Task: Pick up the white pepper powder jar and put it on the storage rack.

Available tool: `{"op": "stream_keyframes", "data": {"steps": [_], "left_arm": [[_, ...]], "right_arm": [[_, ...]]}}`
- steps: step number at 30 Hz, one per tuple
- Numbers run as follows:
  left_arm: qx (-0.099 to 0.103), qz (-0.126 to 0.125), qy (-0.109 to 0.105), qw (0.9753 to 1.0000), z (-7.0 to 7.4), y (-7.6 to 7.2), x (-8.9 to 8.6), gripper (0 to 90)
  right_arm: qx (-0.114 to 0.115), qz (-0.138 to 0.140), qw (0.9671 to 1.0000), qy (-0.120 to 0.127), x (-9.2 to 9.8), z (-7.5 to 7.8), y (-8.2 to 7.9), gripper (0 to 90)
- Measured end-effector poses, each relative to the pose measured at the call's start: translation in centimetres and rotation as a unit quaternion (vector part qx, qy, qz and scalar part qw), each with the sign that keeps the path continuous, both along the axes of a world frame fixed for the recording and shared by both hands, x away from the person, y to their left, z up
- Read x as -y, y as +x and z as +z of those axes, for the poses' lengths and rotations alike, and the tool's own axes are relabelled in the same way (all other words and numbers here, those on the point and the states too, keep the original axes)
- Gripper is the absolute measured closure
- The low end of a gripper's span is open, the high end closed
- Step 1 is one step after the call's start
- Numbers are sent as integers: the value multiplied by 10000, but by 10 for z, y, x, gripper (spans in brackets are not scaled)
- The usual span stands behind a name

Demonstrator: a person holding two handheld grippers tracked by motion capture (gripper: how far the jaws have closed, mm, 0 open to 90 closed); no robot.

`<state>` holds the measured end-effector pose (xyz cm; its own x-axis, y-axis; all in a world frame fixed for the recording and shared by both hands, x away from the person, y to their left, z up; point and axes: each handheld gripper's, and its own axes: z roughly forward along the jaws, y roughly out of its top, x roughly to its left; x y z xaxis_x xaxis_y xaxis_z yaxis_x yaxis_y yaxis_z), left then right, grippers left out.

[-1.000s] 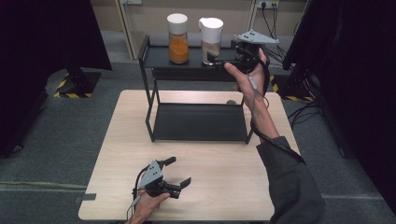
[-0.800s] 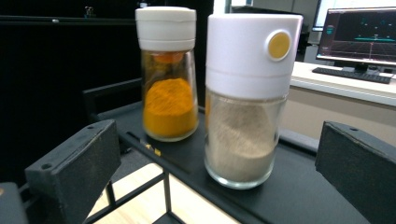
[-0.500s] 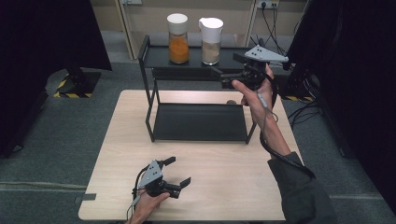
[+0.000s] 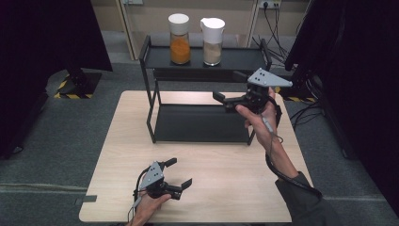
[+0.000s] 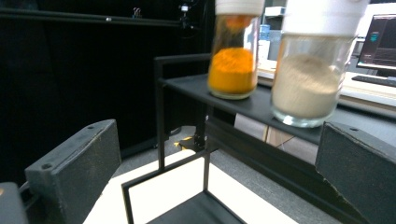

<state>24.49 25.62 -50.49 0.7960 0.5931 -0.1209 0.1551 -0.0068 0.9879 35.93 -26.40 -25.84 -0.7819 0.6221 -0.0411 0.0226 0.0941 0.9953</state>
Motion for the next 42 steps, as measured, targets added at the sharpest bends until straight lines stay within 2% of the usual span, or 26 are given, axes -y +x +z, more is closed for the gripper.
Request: {"op": "stream_keyframes", "data": {"steps": [12, 21, 26, 32, 42], "left_arm": [[0, 19, -15, 10000, 0, 0, 0, 11], [0, 37, -6, 10000, 0, 0, -1, 11], [-1, 38, -4, 10000, 0, 0, -1, 11], [4, 53, -8, 10000, 0, 0, -1, 11], [5, 55, -8, 10000, 0, -1, -1, 11]], "right_arm": [[-57, 182, 9998, 35, 4, -33, -16, 5], [14, 223, 9997, 23, 6, -50, -31, 5], [-24, 298, 9995, 66, 10, -62, -37, 5], [70, 285, 9996, -36, 10, -75, -47, 5], [75, 291, 9993, -238, 8, -99, -62, 5]]}}
